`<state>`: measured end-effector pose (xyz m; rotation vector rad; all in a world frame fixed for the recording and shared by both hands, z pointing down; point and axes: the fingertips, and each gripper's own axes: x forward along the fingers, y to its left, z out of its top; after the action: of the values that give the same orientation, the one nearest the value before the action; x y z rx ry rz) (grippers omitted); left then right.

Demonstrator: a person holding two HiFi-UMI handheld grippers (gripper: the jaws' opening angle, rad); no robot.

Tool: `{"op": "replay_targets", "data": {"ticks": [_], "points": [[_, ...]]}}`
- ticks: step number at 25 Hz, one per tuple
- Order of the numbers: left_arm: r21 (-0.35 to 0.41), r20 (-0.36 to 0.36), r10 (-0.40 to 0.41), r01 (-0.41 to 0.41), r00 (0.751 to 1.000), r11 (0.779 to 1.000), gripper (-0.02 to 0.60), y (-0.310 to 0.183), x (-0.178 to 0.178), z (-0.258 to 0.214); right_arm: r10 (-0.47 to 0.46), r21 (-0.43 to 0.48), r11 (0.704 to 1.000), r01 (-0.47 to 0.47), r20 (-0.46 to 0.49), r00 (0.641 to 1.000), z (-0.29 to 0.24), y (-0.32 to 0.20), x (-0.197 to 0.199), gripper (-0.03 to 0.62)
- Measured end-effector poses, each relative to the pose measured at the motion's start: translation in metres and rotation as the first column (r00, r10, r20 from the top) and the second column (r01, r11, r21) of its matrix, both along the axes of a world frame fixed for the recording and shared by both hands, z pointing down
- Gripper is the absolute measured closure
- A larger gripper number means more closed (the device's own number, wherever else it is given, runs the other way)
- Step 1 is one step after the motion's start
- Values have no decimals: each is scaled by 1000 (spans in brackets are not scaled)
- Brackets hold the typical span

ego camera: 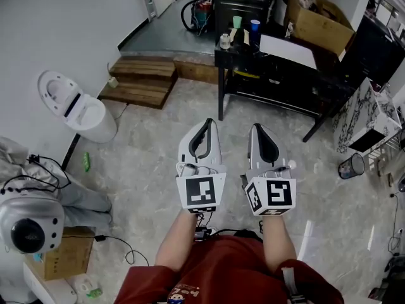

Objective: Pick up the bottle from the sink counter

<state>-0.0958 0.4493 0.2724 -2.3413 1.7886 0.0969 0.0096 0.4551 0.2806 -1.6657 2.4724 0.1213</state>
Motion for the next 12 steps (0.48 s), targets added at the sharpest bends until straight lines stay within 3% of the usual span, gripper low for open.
{"op": "replay_targets", "data": {"ticks": [12], "points": [[-36,-4,33,-33,999,999,579,-10,-30,21,2,-7,1000,-2,-24,1000,11,-4,-38,592]]}}
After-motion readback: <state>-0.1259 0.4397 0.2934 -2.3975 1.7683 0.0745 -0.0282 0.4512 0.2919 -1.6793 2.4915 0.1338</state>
